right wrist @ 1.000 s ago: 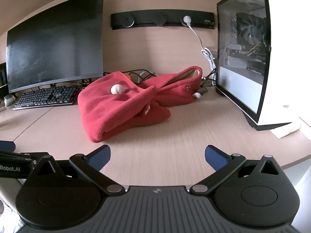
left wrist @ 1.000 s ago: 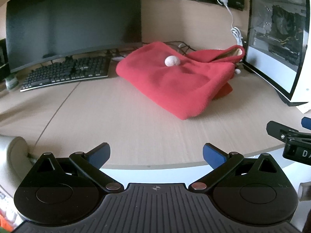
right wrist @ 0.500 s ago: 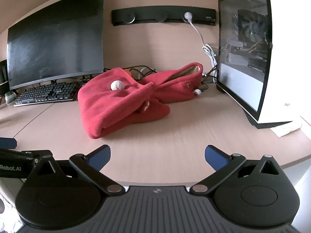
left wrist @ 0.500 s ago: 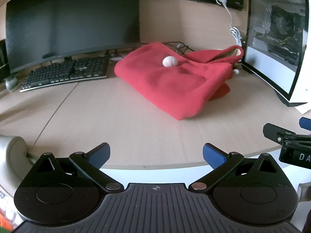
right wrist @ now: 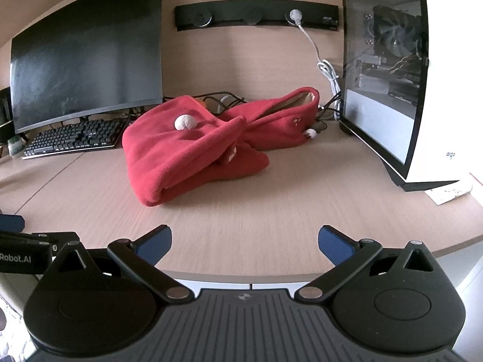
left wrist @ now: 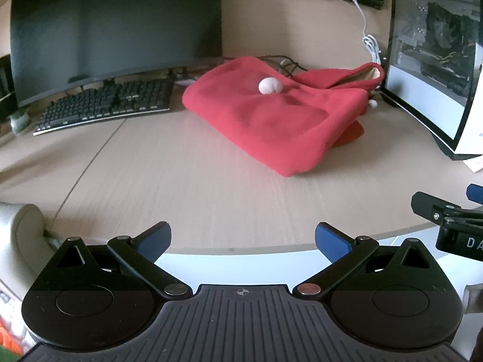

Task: Fold clothes
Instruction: 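Approach the bunched red fleece jacket with both tools open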

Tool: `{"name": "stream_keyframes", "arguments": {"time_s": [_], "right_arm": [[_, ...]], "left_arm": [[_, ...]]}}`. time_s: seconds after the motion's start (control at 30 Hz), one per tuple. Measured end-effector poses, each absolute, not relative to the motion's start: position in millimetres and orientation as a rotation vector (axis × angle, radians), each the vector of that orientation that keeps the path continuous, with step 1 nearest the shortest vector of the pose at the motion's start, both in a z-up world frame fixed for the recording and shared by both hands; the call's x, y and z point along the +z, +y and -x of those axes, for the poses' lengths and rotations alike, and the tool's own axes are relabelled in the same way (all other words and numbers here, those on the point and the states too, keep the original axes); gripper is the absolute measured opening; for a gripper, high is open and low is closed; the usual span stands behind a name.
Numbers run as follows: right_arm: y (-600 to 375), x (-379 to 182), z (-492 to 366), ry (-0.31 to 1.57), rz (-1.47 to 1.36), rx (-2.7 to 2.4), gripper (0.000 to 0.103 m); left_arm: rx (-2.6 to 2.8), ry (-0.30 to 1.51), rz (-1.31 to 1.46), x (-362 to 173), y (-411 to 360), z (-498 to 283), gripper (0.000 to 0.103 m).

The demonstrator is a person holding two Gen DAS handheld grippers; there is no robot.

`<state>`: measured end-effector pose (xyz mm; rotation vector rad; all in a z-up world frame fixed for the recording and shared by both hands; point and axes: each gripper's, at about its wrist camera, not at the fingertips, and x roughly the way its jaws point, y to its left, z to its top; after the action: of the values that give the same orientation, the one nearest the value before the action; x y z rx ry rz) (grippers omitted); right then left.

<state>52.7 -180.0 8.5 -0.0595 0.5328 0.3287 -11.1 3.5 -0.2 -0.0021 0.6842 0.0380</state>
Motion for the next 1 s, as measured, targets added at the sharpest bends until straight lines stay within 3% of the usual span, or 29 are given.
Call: {"name": "stream_keyframes", "arguments": {"time_s": [1.0], "right_arm": [[-191,9,-71,0.573,0.041,0.272,0.103]], "left_arm": [[0.004,0.719,-0.054,-5,-6,-2,0.103]]}}
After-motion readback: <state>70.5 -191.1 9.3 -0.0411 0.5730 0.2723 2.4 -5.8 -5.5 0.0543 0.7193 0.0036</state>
